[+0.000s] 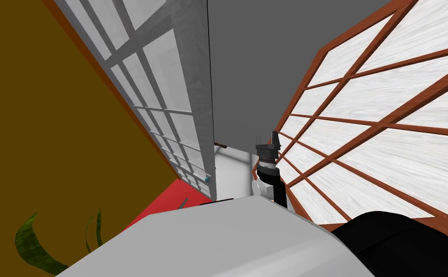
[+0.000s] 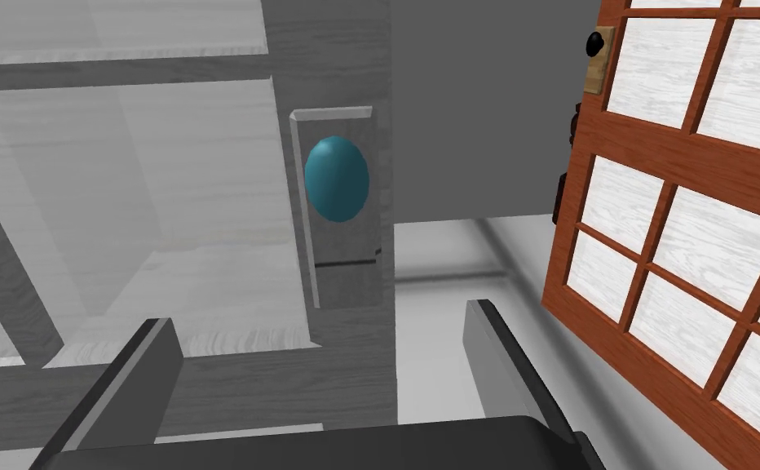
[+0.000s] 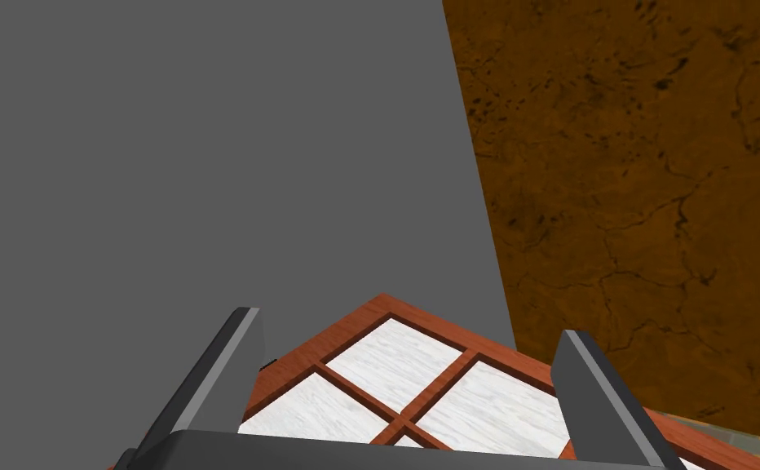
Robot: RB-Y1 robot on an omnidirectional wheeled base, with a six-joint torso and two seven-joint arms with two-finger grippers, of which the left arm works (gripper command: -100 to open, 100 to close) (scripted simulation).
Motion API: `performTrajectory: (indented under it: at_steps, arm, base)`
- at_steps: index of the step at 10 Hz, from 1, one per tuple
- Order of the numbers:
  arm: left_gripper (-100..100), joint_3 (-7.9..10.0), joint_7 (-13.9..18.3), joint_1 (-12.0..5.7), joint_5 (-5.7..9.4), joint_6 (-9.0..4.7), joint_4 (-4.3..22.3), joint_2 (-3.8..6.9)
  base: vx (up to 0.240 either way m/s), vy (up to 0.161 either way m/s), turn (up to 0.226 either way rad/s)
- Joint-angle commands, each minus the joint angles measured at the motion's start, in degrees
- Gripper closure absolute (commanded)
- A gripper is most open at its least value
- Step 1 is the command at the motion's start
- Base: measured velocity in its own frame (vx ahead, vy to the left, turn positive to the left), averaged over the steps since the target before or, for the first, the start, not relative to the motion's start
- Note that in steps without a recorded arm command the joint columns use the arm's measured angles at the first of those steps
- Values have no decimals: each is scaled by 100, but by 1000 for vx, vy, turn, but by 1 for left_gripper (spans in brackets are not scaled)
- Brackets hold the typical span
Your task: Push the door open
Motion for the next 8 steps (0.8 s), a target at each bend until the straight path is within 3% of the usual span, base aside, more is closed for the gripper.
performTrajectory:
  at_steps: [1, 2, 5, 7, 8]
  arm:
    - [-100, -10, 15, -21, 14, 39, -5, 195]
    - [-100, -17, 26, -37, 25, 70, -9, 285]
    - [-100, -39, 61, -85, 57, 160, -21, 344]
    - [-100, -54, 85, -119, 80, 225, -30, 203]
    - [-100, -61, 97, -135, 90, 255, -34, 69]
  base:
    - [69, -44, -10]
    - [143, -87, -13]
    - [175, -111, -23]
    - [184, -136, -29]
    - [190, -115, -16]
